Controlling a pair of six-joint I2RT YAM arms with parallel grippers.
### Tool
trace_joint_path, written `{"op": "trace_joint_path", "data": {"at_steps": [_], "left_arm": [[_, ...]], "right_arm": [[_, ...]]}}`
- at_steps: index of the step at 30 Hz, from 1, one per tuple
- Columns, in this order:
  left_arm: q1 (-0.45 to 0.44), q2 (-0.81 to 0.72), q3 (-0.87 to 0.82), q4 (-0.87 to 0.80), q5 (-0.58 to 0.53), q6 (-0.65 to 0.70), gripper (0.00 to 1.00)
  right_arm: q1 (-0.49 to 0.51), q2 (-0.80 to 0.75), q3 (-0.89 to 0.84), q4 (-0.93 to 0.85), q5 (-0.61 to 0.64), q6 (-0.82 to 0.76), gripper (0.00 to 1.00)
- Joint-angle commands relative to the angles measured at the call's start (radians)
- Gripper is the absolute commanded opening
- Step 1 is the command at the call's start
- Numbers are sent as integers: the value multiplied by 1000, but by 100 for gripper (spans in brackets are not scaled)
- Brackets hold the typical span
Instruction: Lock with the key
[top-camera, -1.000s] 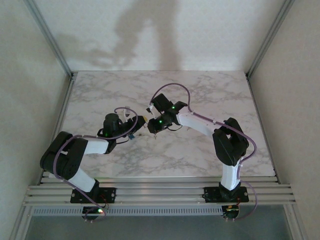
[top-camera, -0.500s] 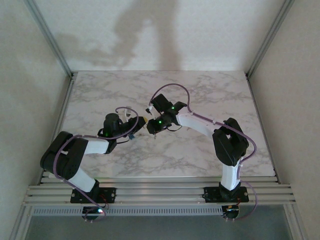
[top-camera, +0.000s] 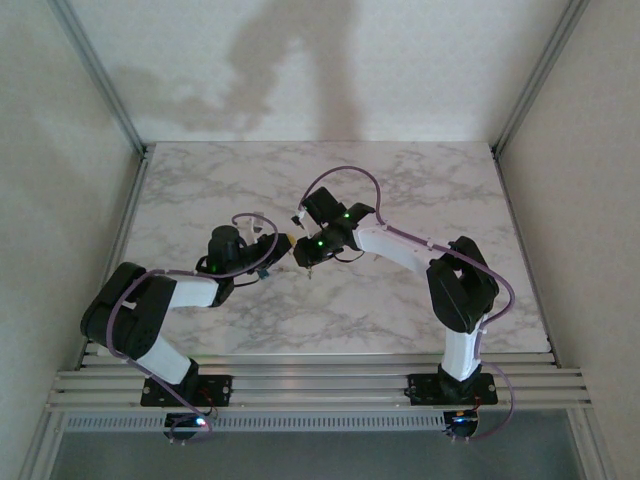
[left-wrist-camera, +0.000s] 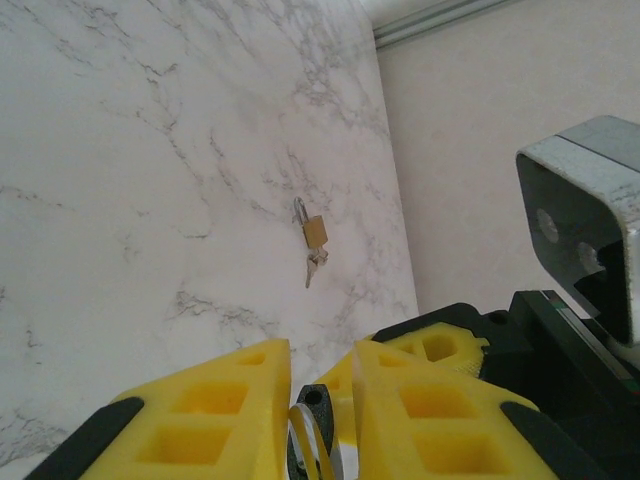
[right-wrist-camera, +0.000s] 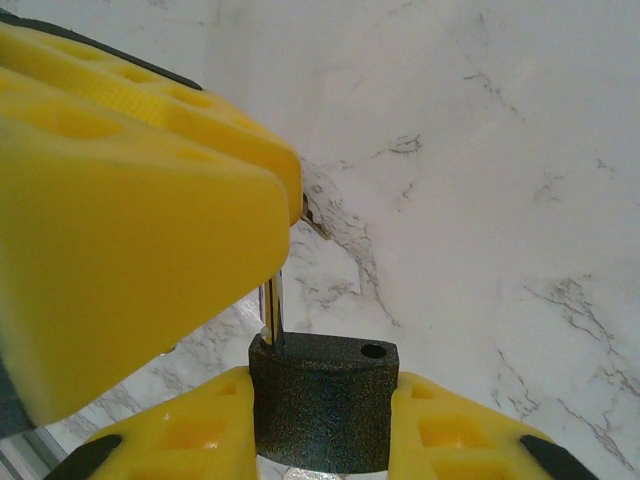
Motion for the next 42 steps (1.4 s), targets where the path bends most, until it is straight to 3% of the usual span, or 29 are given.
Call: {"op": "trace_joint_path", "data": {"at_steps": [1,19,30,42], "left_arm": [[-16,-11,34,-3,27,26,22],[-24,-11,57,-63,14,57,14],[-24,-29,64,-113,-19,80,27],[-25,-35,66,-130,-24,90,18]], "right_arm": [[11,-46,-6,14,0,9,20],[21,-47,-13,3,6,0,20],[29,-29,-2,-30,18,-20,20],[34,-27,-5,-33,29,-23,20]]}}
